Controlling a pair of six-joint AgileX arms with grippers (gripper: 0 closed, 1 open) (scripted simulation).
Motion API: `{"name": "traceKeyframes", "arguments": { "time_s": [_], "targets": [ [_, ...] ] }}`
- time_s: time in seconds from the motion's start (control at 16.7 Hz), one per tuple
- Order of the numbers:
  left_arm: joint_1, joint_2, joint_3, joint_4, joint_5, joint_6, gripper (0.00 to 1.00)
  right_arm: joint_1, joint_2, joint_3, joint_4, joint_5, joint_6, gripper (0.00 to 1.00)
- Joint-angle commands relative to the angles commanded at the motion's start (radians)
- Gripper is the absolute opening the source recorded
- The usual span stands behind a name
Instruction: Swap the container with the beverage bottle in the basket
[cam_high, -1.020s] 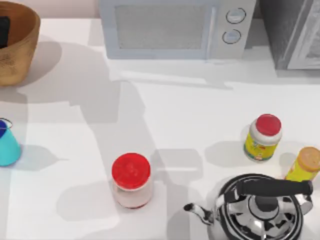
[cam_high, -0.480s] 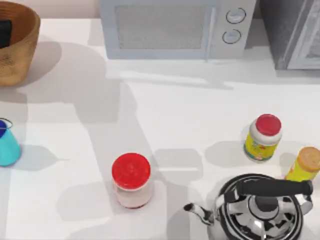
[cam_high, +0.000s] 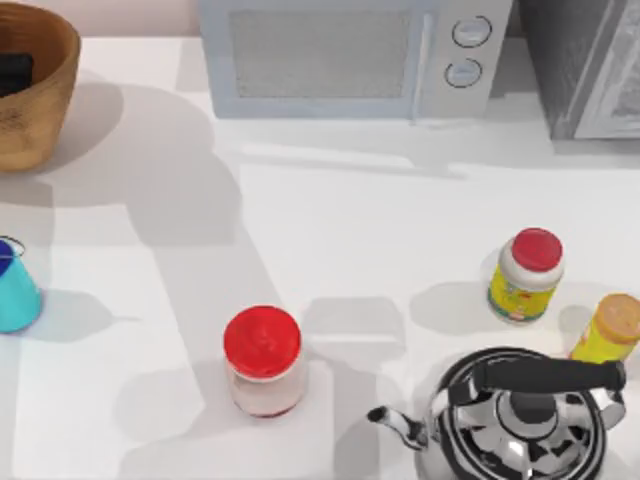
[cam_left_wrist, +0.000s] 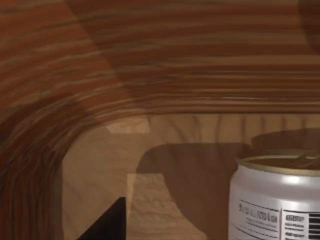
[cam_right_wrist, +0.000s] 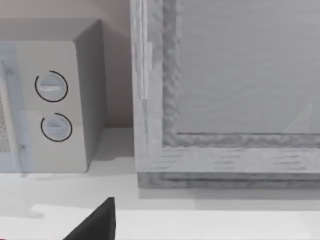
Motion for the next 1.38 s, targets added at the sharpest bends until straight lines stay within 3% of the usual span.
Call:
{"name": "traceKeyframes", "arguments": {
  "time_s": [0.06, 0.84, 1.38],
  "targets": [
    [0.0, 0.0, 0.0, 0.0, 0.0, 0.0, 1.0, 0.0, 0.0, 0.0, 0.0, 0.0, 0.0, 1.0],
    [0.0, 0.0, 0.0, 0.0, 0.0, 0.0, 0.02, 0.0, 0.0, 0.0, 0.0, 0.0, 0.0, 1.0],
    [0.004, -0.028, 0.013, -0.001, -0.005, 0.005, 0.0, 0.0, 0.0, 0.0, 0.0, 0.0, 0.0, 1.0]
  ]
}}
